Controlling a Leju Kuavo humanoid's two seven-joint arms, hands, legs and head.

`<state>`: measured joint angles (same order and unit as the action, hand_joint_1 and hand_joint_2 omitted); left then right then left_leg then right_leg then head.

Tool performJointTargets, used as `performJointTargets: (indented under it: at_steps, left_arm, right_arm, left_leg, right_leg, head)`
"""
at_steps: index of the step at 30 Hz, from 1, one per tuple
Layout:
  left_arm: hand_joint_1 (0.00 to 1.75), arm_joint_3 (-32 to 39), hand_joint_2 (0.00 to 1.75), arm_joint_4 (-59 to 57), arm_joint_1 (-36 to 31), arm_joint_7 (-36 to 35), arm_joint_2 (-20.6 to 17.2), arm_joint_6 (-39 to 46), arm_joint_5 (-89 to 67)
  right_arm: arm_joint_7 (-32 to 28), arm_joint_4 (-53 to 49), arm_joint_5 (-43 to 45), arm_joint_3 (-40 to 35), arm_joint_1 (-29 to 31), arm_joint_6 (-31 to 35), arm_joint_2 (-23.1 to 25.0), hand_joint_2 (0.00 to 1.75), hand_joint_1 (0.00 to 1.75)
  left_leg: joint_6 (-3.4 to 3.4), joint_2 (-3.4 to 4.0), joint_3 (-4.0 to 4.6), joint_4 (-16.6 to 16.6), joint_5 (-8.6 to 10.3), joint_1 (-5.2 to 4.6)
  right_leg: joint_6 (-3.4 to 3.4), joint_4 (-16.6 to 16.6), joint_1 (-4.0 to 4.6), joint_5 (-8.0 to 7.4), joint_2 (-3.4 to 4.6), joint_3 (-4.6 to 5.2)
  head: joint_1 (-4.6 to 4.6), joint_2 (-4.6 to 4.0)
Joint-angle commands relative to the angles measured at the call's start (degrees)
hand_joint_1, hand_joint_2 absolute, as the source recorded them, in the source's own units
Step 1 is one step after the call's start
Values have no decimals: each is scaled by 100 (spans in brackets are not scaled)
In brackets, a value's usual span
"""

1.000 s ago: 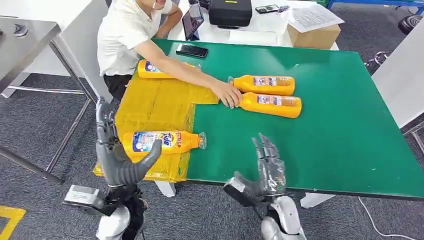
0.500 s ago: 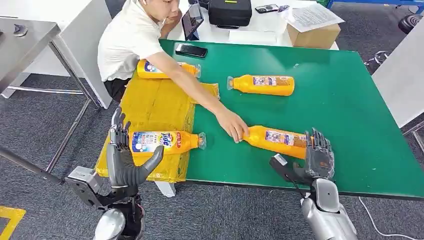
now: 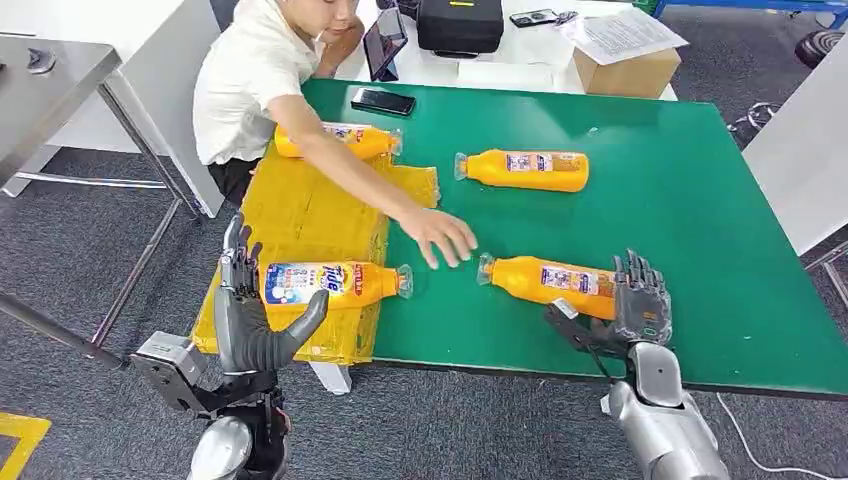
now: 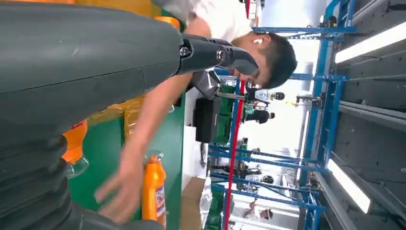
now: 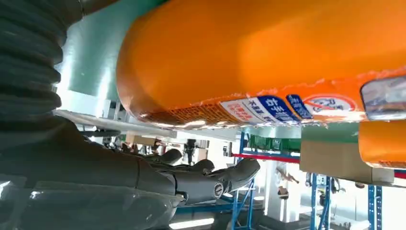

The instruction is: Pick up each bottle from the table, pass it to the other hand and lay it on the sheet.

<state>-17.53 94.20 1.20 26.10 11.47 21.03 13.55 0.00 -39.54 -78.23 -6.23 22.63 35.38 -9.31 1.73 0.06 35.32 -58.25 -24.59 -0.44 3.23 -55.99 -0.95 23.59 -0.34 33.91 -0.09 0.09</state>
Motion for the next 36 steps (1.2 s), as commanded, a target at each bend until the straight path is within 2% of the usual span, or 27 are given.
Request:
performJointTargets:
  at_steps: [1,3,4,5,8,16,21,23,27,30,33,36]
  left_arm:
    - [0,-110,175,-537,-443,20,-8,77,-34]
    - [0,-125,175,-552,-494,21,-18,87,-21]
    - [0,-135,175,-559,-521,21,-30,96,-21]
    - [0,-132,175,-560,-536,19,-37,106,-18]
    - [0,-90,175,-519,-530,-12,-37,120,47]
    - [0,-102,175,-523,-531,-9,-56,123,54]
    - [0,-153,175,-505,-533,58,-95,55,77]
    - [0,-156,175,-502,-535,58,-91,56,76]
    - [0,-168,175,-487,-533,58,-97,68,75]
    - [0,-232,175,-471,-521,-1,-122,-44,133]
    - [0,-267,175,-495,-494,-23,-107,-71,184]
    - [0,-258,175,-717,-524,-231,-43,-200,472]
  right_arm:
    - [-154,1528,75,-362,970,-518,259,175,0]
    - [-375,1785,371,-258,1060,-920,340,175,0]
    - [-414,1867,401,-306,1074,-1254,299,175,169]
    - [-344,1957,505,-255,1086,-1525,271,175,175]
    - [-137,2054,614,-218,995,-2049,128,175,175]
    - [-200,2018,835,-77,892,-2185,71,175,175]
    - [-676,2022,1350,264,571,-2136,17,175,175]
    - [-681,2023,1355,268,553,-2119,18,175,175]
    - [-587,2027,1232,145,575,-2126,15,175,175]
    - [-832,1960,1365,158,474,-2127,56,175,175]
    - [-1910,1654,2386,634,341,-2339,348,175,175]
    - [-2312,1178,2836,619,258,-2424,643,175,175]
  left_leg:
    - [-15,14,-30,6,-6,6]
    - [-8,10,-21,4,-2,4]
    - [-12,11,-30,4,-4,8]
    - [-15,11,-37,6,-5,10]
    - [-11,-2,-37,7,-3,8]
    - [-9,-14,-75,9,-2,10]
    - [-14,-44,-101,17,3,17]
    - [-8,-29,-111,8,-5,13]
    - [-14,-27,-129,19,-15,20]
    - [-12,-25,-149,13,-25,24]
    - [-13,-23,-156,15,-26,26]
    - [-13,-2,-162,15,-30,25]
  right_leg:
    - [-16,3,6,2,17,-23]
    - [-10,2,4,-1,11,-16]
    - [-14,6,8,0,12,-25]
    - [-17,8,9,1,12,-31]
    - [-13,8,8,3,-1,-33]
    - [-12,17,9,5,-11,-72]
    - [-17,30,16,8,-41,-106]
    - [-14,21,13,12,-26,-71]
    - [-19,39,21,14,-23,-73]
    - [-10,41,25,21,-21,-94]
    - [-11,45,27,22,-18,-102]
    - [-11,44,26,20,3,-107]
  head:
    - [2,0]
    - [0,0]
    - [2,0]
    - [2,0]
    - [0,0]
    - [4,0]
    - [2,0]
    - [2,0]
    - [2,0]
    - [4,0]
    - [2,0]
    - [7,0]
